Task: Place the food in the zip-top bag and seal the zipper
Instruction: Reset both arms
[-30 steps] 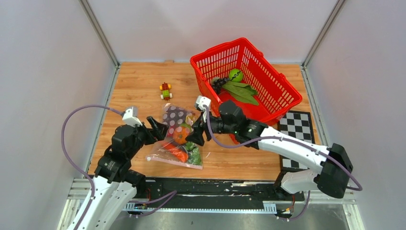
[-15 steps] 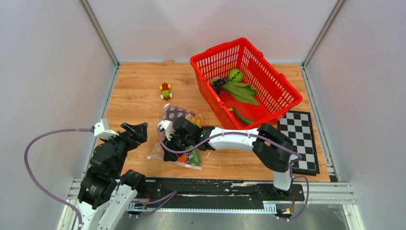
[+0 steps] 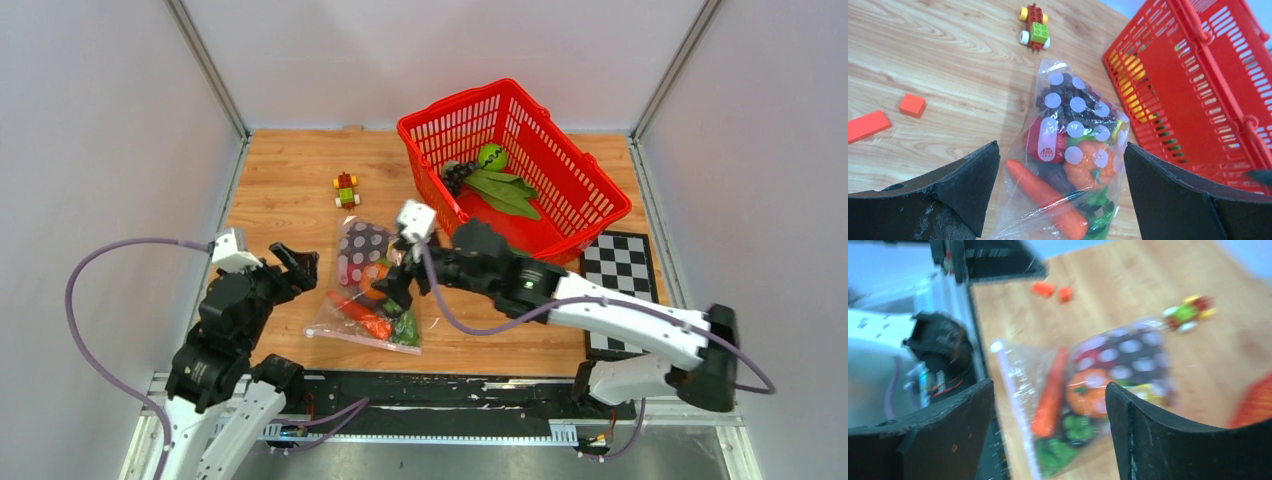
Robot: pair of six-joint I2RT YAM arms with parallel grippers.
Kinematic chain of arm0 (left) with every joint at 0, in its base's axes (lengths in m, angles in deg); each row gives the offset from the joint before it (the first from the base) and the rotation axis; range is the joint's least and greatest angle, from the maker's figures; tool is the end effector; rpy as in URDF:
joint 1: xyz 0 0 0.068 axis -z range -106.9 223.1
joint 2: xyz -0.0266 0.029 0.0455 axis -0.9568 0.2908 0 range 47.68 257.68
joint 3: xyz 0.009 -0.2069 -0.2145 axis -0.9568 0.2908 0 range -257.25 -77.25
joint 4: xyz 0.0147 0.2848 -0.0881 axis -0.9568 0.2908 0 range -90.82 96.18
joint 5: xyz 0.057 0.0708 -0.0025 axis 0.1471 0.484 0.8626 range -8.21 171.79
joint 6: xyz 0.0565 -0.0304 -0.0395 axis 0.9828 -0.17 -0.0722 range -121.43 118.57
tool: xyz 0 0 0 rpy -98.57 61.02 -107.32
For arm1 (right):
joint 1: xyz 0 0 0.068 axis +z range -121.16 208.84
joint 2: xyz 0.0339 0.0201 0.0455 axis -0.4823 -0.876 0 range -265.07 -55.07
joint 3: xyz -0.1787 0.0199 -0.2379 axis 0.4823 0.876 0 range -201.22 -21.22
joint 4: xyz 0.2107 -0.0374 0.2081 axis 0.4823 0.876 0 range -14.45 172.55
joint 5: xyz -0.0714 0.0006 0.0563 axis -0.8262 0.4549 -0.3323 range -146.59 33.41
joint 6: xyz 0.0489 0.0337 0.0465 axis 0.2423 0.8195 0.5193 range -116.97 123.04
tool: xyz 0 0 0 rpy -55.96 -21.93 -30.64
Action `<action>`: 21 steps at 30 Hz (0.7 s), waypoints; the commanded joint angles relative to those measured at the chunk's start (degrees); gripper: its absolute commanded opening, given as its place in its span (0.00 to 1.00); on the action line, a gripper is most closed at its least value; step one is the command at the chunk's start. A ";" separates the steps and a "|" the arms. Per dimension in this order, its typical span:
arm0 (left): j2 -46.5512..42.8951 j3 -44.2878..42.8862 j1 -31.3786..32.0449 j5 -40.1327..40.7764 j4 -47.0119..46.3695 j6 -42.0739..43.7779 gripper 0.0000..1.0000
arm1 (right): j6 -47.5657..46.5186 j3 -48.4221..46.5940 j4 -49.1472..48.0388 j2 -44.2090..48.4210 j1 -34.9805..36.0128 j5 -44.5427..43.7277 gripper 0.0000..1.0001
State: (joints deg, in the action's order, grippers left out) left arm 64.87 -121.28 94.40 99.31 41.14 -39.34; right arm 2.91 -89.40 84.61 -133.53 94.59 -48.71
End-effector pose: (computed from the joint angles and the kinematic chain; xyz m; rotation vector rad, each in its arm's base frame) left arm 0.0994 -0.0184 0.3460 -0.4787 1.7822 -0.4478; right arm 0.1486 0.3515 0.3608 -1.1744 1.6321 0.8879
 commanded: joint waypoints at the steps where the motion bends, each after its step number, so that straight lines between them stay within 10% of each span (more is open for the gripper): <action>1: 6.45 -3.15 0.06 -5.24 -2.84 4.11 1.00 | -3.88 5.83 -3.91 10.07 -1.70 -20.94 0.87; 5: 13.27 -6.04 0.06 -3.32 -0.49 5.07 1.00 | -3.75 6.64 0.09 18.14 -6.26 -27.28 1.00; 21: 13.60 -6.84 0.06 12.65 2.33 2.07 1.00 | -7.71 10.17 9.71 44.12 -20.07 -49.72 1.00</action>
State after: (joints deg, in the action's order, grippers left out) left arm 81.65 -128.52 94.40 107.62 45.27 -36.32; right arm -1.39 -77.01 90.06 -89.92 75.31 -92.45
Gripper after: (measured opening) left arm 0.999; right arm 0.998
